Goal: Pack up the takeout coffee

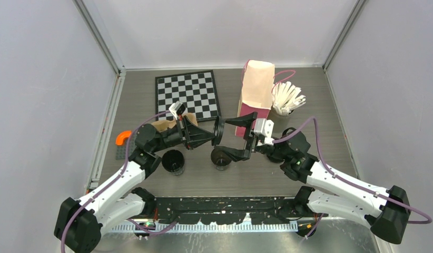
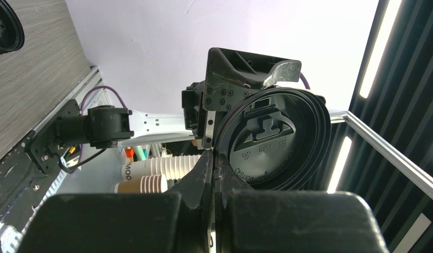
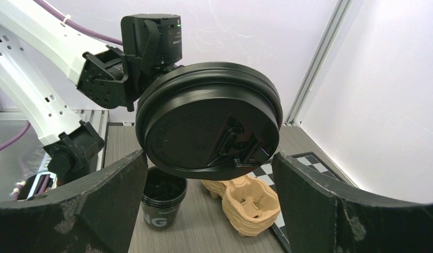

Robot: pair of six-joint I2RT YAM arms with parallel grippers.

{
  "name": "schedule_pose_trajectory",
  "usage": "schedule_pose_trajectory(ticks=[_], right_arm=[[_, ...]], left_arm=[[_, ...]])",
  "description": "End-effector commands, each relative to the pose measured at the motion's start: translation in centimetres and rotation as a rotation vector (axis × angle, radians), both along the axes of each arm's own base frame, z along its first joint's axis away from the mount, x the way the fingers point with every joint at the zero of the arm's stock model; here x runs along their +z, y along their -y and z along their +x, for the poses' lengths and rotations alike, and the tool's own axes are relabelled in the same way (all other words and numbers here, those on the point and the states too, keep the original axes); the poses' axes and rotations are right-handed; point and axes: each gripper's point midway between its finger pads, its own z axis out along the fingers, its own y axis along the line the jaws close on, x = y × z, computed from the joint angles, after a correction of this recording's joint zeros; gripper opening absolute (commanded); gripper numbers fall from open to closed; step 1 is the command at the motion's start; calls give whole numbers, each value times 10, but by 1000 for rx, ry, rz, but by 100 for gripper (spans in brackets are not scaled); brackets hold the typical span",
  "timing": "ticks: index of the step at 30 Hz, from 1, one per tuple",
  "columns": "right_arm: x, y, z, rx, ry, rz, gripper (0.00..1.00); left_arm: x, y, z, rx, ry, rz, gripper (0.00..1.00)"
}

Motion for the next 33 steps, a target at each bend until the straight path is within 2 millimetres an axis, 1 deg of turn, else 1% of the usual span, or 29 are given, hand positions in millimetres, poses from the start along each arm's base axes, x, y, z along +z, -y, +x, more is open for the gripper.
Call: schedule_pose_trajectory(ticks=[1, 8, 18, 21, 28, 33], right_arm=[[30, 10, -7, -8, 64, 87, 92], [31, 9, -6, -14, 79, 70, 92], [32, 10, -7, -11, 97, 64, 93], [31, 10, -10, 1, 112, 52, 93], [25, 8, -12, 5, 134, -8, 93], [27, 9, -13, 11, 144, -7, 93]], left_arm=[[5, -1, -4, -2, 57, -15, 0], [9, -2, -8, -9, 69, -17, 0], [6, -3, -11, -14, 71, -4, 0], [5, -4, -13, -15, 74, 6, 0], [6, -3, -17, -40, 86, 24, 0], [3, -3, -19, -44, 88, 59, 0]])
